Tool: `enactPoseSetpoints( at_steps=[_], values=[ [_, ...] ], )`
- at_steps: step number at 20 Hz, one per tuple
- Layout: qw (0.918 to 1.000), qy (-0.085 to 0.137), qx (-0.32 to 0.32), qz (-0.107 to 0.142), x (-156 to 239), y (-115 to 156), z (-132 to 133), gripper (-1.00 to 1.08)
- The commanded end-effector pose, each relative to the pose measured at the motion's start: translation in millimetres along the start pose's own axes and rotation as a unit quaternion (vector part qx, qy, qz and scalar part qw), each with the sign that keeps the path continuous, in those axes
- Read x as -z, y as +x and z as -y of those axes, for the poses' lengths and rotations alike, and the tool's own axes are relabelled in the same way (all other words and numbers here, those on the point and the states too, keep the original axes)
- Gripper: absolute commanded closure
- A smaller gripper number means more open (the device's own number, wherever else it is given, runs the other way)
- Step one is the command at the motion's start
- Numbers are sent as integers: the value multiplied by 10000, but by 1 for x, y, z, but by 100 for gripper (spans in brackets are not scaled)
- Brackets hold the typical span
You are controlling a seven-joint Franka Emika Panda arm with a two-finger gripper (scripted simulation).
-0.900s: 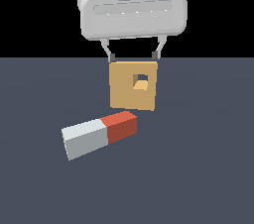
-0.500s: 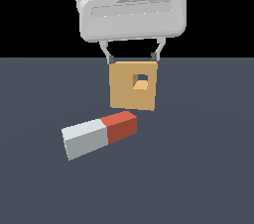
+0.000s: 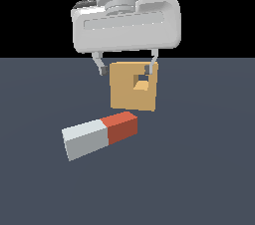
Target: Insert the peg into the horizontal hole in a box.
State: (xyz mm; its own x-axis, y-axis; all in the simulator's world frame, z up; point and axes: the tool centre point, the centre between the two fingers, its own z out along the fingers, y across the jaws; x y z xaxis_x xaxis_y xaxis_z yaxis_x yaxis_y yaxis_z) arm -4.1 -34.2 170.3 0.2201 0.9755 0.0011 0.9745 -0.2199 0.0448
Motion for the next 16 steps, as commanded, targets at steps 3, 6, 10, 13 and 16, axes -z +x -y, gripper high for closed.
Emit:
enactPoseSetpoints(
  at_steps=[3, 6, 10, 13, 16],
  values=[
    [9978, 37, -661, 19, -16, -14, 12, -92],
    [9934, 63, -1146, 32, -28, -22, 23, -92],
    [9839, 97, -1786, 50, -44, -32, 38, -92],
    [9740, 123, -2259, 62, -56, -39, 50, -92],
    [9633, 146, -2680, 73, -66, -43, 61, -92]
  ],
)
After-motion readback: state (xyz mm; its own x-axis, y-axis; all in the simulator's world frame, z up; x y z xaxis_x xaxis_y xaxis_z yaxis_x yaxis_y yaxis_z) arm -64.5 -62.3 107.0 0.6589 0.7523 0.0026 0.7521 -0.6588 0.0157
